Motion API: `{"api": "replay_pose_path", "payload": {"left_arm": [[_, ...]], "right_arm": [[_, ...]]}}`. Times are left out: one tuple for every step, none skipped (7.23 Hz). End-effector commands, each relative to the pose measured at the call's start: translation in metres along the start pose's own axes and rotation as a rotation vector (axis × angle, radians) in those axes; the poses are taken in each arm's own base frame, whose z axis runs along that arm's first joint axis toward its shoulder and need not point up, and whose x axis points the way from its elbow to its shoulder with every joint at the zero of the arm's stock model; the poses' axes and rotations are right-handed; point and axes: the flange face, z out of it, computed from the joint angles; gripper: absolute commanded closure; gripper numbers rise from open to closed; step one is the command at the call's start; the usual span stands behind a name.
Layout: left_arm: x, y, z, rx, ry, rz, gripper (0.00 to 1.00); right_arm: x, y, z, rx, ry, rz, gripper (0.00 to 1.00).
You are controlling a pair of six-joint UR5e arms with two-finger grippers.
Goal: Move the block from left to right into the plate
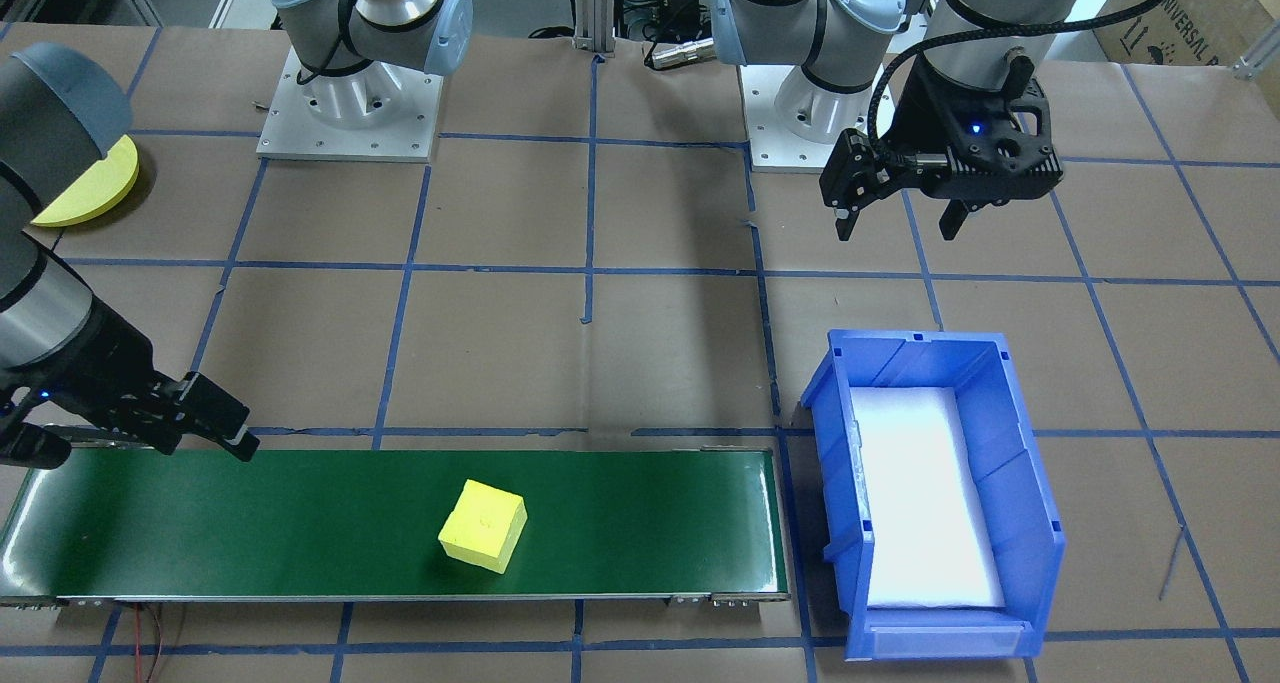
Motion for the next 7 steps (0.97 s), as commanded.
{"api": "replay_pose_path", "payload": {"left_arm": [[0.000, 0.000, 0.000, 0.000, 0.001, -0.001, 0.00], [0.000, 0.000, 0.000, 0.000, 0.003, -0.001, 0.00], [0.000, 0.000, 0.000, 0.000, 0.003, -0.001, 0.00], [0.000, 0.000, 0.000, 0.000, 0.003, -0.001, 0.00], [0.000, 0.000, 0.000, 0.000, 0.003, -0.001, 0.00], [0.000, 0.000, 0.000, 0.000, 0.001, -0.001, 0.00], [0.000, 0.000, 0.000, 0.000, 0.001, -0.001, 0.00]], "right_arm": [[-0.035, -0.003, 0.021, 0.040, -0.062, -0.015, 0.00], [-0.050, 0.001, 0.029, 0.029, -0.067, 0.012, 0.00], [-0.073, 0.008, 0.041, 0.014, -0.074, 0.019, 0.00], [-0.081, 0.008, 0.042, 0.035, -0.079, 0.019, 0.00], [-0.088, 0.007, 0.045, 0.034, -0.118, 0.071, 0.00], [-0.092, 0.006, 0.055, 0.041, -0.147, 0.041, 0.00], [-0.093, 0.008, 0.059, 0.037, -0.147, 0.038, 0.00]]}}
